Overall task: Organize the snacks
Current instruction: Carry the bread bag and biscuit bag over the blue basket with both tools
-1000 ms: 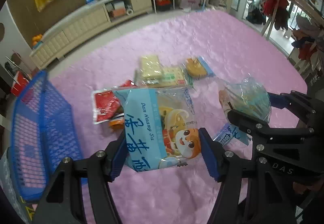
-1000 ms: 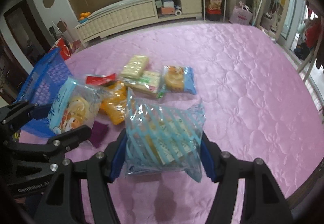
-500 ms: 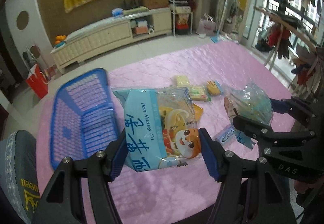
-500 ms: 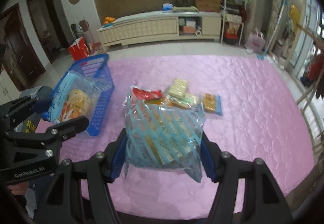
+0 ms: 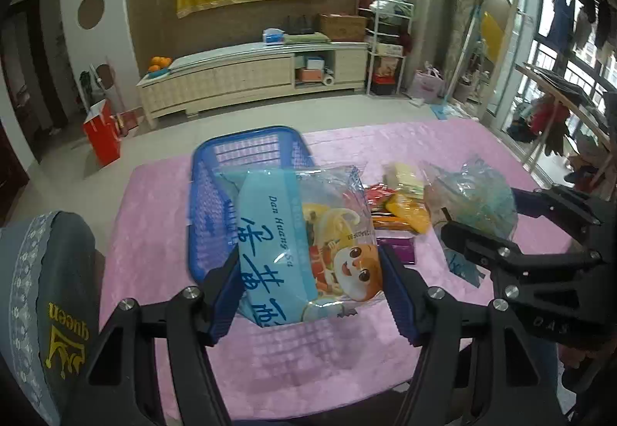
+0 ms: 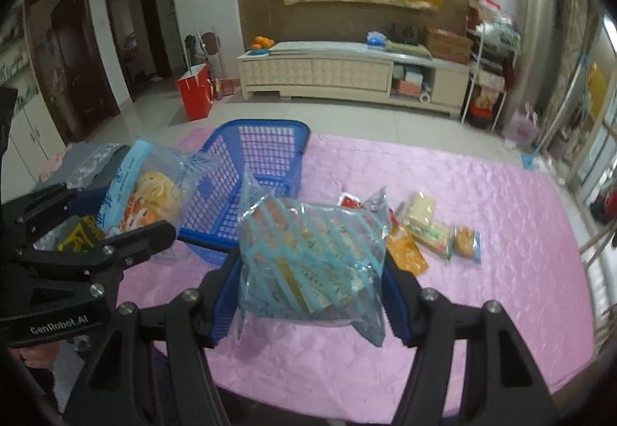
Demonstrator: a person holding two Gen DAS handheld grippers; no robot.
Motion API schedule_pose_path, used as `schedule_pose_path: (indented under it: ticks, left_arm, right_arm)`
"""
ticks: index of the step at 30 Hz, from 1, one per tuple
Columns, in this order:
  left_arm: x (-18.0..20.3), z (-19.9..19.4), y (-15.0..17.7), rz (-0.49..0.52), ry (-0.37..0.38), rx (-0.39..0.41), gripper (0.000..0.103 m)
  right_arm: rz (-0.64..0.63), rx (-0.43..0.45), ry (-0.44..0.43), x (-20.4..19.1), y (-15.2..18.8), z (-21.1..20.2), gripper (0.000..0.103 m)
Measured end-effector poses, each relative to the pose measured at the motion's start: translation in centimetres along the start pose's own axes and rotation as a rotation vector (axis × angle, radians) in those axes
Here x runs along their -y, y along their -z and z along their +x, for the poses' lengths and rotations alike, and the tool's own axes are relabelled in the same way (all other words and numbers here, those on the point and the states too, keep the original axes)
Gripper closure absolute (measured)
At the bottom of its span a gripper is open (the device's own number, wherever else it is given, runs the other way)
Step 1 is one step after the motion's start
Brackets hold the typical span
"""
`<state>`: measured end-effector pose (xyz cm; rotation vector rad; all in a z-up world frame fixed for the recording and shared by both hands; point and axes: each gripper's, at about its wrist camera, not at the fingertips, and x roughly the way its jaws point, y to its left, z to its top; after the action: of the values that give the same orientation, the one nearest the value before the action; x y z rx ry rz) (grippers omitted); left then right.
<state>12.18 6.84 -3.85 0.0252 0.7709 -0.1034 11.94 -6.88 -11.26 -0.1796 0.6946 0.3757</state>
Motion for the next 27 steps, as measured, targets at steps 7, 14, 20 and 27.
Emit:
schedule_pose_path:
  ticks: [7, 14, 20, 27]
  left_arm:
    - [-3.0, 1.0, 0.8, -0.051, -0.005, -0.017, 0.039]
    - [-4.7, 3.1, 0.4, -0.065, -0.018, -0.033, 0.039]
    - [-5.7, 5.5, 0.2, -0.069, -0.017, -0.065, 0.039]
    - [-7.4, 7.5, 0.3, -0.087, -0.014, -0.096, 0.039]
  right_arm:
    - [-0.028, -0.024, -0.020, -2.6, -1.2, 2.5, 0.034]
    - [-0.037, -0.058, -0.028, -3.7, -1.7, 5.0, 0.034]
    - [-0.048, -0.090, -0.031, -3.8, -2.4, 7.6, 0.034]
    - [-0.076, -0.124, -0.070, -4.4, -2.8, 10.0, 0.034]
